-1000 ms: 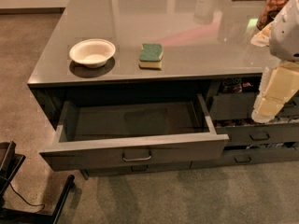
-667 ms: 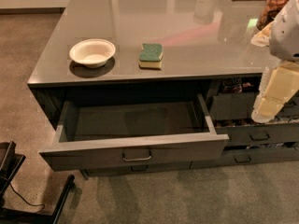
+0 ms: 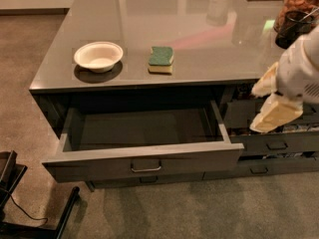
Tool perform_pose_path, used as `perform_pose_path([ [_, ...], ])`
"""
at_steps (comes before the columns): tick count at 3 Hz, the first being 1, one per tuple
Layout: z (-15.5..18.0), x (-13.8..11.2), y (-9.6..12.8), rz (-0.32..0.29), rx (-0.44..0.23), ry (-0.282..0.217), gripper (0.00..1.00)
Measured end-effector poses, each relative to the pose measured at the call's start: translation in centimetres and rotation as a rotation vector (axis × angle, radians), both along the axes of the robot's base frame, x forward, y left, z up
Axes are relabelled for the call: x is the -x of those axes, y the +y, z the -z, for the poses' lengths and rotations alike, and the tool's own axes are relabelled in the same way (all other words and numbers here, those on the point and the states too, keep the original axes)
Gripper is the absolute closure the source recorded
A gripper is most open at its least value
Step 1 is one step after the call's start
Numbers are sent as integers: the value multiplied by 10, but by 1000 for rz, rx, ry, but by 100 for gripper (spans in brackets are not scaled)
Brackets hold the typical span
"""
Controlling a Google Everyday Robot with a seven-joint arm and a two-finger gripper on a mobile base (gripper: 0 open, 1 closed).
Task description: Close top drawer
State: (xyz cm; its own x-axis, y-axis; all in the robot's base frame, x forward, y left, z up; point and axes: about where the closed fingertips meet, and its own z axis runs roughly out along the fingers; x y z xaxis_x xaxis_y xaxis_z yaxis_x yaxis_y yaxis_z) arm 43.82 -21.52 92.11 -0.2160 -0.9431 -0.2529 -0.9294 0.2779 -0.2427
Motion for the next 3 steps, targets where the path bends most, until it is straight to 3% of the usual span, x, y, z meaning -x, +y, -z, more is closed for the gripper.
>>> perform_pose_path([
  [2,101,3,22,-29,-92,60,89],
  [3,151,9,40,-43,-135,130,100],
])
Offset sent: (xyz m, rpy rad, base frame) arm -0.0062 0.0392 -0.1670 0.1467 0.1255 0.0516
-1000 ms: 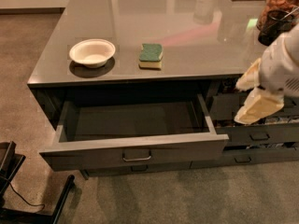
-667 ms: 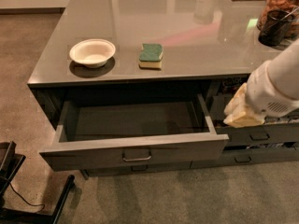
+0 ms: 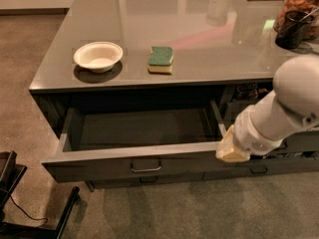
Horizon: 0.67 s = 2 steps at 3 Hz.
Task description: Close top drawer
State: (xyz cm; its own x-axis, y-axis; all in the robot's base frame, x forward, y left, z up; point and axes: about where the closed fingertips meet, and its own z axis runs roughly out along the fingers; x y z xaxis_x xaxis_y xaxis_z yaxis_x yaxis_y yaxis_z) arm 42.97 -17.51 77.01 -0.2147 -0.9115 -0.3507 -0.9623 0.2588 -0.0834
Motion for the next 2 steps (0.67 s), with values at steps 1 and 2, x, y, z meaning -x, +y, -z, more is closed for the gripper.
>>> perform_pose_path([
  [1,44,8,13,-10,-43,63,100],
  [2,44,8,13,-10,-42,63,100],
])
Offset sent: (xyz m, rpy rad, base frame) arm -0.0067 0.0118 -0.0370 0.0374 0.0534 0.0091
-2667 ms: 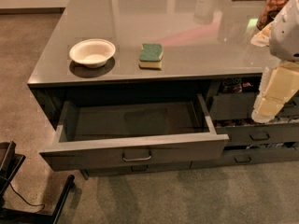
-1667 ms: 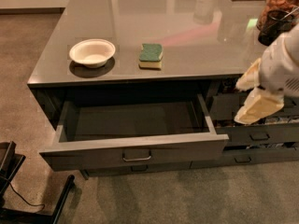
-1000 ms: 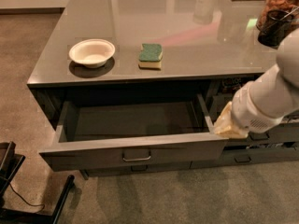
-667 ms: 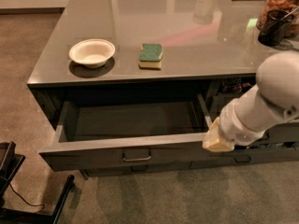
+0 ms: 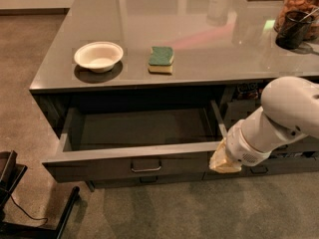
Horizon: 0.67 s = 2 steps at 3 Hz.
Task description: Close top drawer
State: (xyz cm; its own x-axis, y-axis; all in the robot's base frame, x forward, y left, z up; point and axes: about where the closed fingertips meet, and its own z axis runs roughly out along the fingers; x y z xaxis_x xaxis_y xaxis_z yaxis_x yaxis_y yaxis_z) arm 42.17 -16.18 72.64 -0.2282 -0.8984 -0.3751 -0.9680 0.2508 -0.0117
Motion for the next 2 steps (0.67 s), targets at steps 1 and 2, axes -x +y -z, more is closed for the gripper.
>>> perform_pose_path([
  [1,5,0,1,-20,10,-13,100],
  [2,34,-5,10,-72,-16,-63,100],
])
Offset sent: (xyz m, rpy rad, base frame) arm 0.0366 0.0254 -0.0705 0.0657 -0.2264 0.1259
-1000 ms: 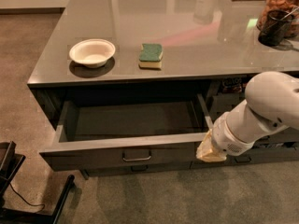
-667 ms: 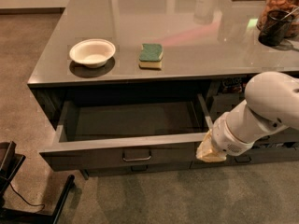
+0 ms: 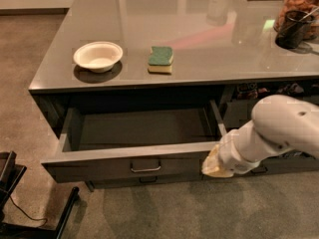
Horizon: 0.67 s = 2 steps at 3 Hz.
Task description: Close top drawer
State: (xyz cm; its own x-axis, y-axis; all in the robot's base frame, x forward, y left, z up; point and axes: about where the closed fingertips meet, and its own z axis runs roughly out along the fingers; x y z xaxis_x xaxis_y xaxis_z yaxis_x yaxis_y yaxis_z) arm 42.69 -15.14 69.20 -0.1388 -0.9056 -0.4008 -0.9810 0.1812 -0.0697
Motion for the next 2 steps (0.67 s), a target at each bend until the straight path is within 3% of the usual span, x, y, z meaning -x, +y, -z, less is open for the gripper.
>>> perform_pose_path([
  [2,38,-54,32,-52,-138,-240,100],
])
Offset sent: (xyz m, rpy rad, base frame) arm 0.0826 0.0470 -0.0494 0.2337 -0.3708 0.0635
